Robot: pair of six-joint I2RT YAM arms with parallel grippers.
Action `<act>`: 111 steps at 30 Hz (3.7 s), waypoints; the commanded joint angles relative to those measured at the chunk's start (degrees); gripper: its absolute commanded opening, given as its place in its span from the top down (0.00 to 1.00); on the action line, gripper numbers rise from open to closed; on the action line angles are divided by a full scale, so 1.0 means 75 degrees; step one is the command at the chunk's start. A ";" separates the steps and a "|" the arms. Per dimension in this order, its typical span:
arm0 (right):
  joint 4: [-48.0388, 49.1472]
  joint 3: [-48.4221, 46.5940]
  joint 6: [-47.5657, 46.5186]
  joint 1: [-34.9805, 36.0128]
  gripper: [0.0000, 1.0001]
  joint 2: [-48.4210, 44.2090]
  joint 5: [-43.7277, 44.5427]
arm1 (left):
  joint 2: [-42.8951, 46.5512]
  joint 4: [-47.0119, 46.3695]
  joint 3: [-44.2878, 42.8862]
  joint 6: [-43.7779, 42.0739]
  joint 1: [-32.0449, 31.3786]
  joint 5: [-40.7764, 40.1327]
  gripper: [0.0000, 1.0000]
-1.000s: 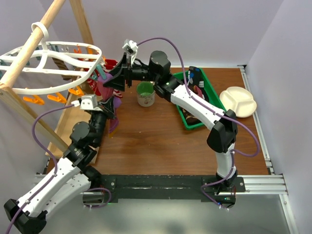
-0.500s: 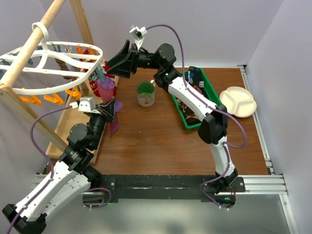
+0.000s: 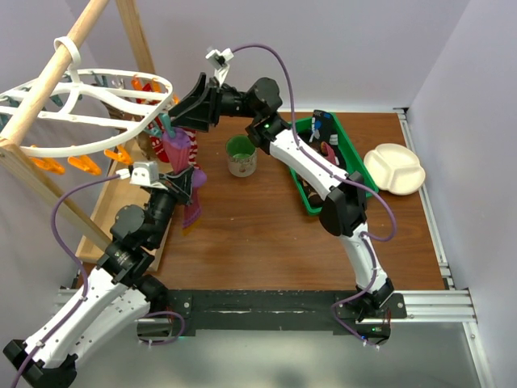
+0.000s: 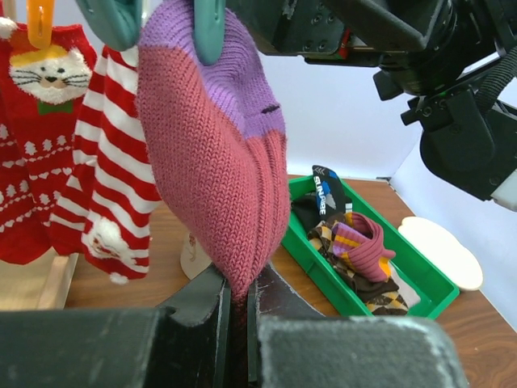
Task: Remove the socks clipped to the hanger
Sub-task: Remove the sock from the hanger, then place the sock in the bin.
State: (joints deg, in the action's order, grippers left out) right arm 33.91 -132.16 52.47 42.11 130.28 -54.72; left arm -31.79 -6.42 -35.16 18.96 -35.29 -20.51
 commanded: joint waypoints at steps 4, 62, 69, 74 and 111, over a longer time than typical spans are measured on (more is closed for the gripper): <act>0.0436 -0.0495 0.0398 0.0174 0.40 0.0078 0.0323 | 0.0020 -0.0129 -0.0281 0.0062 0.0029 0.0134 1.00; -0.0865 -0.0613 -0.0796 0.0550 1.00 -0.0226 0.1261 | 0.0570 0.1277 0.0574 0.1151 0.0029 0.0133 1.00; -0.1005 -0.0426 -0.1042 0.0538 0.82 -0.0355 0.1448 | 0.0559 0.1312 0.0528 0.1152 0.0029 0.0133 1.00; -0.1193 -0.0122 -0.1452 0.0550 0.49 -0.0647 0.1601 | 0.0571 0.1348 0.0516 0.1081 0.0041 0.0075 1.00; -0.5210 0.6828 -0.3820 0.0198 0.02 -0.7630 0.9568 | -0.3830 -0.2670 -0.1098 0.0331 -0.2033 0.0707 1.00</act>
State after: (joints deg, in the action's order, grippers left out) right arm -0.49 -83.15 25.47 43.57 79.26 8.12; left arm -52.53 -13.78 -36.18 22.70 -49.52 -13.13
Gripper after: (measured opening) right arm 0.985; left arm 0.079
